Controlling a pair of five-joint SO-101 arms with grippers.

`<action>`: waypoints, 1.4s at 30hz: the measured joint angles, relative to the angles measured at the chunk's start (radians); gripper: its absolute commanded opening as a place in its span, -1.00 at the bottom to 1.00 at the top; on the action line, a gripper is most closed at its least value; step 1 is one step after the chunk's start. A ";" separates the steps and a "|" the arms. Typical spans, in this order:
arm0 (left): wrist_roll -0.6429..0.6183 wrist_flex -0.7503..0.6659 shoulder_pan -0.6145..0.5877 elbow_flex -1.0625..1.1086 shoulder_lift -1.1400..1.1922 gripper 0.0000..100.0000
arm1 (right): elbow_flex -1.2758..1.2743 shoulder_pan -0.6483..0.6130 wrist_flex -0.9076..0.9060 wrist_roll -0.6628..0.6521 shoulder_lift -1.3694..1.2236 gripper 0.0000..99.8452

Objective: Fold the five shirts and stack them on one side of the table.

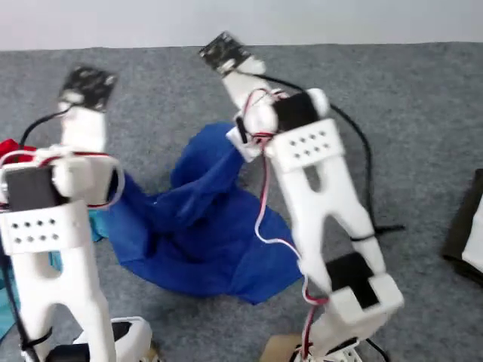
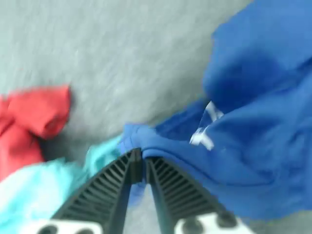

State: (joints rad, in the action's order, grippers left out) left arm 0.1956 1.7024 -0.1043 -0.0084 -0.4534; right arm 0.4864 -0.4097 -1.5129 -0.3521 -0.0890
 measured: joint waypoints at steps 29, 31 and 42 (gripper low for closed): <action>-0.092 -0.345 0.130 -0.502 -0.008 -0.89 | 0.021 0.597 0.061 -0.150 0.948 -0.98; -0.092 -0.278 0.150 -0.517 -0.011 -0.89 | 0.028 0.598 0.075 -0.176 0.967 -0.98; -0.087 0.029 0.293 -0.522 -0.091 -0.89 | 0.029 0.631 0.198 -0.259 0.993 -0.98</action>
State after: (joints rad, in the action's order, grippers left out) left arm 0.1082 1.7315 0.1887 -0.5301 -0.5439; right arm 0.5155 0.2209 -1.3149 -0.6114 0.9037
